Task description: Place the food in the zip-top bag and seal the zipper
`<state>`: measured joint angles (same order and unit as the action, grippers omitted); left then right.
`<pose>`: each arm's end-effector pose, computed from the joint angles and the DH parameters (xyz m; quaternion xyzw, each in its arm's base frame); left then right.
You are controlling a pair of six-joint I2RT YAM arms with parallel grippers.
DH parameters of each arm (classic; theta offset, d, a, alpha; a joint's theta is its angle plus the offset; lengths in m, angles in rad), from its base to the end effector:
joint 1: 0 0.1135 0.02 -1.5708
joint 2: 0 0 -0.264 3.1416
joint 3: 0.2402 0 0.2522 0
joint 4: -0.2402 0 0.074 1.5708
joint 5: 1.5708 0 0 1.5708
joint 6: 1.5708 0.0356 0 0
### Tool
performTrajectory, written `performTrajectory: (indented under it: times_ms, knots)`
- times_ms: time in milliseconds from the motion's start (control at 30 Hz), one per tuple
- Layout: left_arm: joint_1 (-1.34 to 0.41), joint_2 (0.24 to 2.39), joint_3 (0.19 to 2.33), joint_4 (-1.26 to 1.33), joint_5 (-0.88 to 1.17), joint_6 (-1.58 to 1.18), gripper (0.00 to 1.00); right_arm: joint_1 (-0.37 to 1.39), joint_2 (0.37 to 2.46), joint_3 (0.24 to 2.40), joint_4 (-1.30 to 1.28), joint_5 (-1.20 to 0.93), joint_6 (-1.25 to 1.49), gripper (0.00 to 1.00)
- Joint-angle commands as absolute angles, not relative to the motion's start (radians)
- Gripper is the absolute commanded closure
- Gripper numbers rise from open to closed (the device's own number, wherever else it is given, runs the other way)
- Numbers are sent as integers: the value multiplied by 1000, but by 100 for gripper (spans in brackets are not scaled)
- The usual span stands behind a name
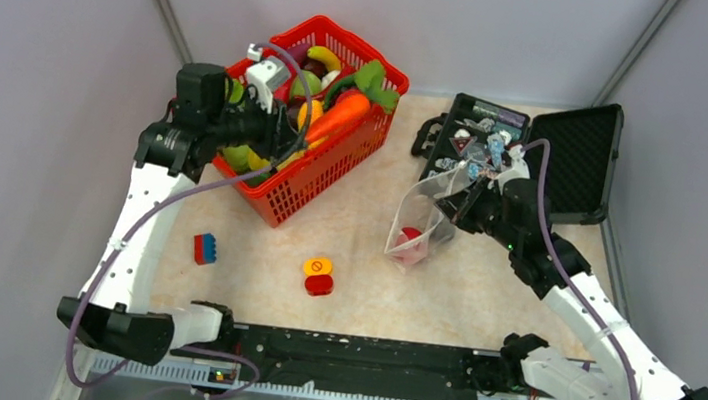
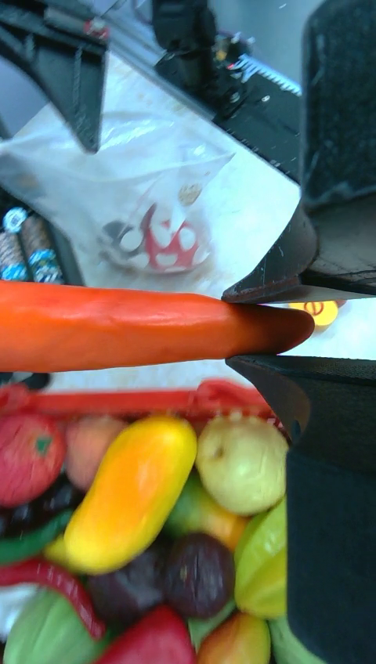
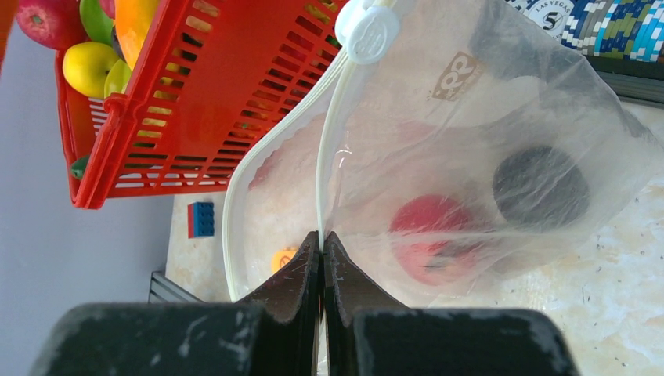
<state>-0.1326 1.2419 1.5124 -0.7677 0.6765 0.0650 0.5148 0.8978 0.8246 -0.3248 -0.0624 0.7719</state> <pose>0.2391 -0.0544 0.4381 0.2488 0.7900 -0.3013 0.4725 0.1774 0.1029 0.3194 0.0896 0.8279 0.3526 0.4269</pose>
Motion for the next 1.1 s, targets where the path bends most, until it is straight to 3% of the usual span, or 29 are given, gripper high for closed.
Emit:
performTrajectory:
  times_ms: [0,667,1067]
  knots:
    - [-221,1184,1481,-869,673,134,100,511,908,836,-277,-76,781,100]
    - [-449,1100,1481,-1079,719,193,100,511,919,833,-268,-73,787,100]
    - [-596,1186,1505,-1139,530,170,100,512,926,844,-268,-86,784,100]
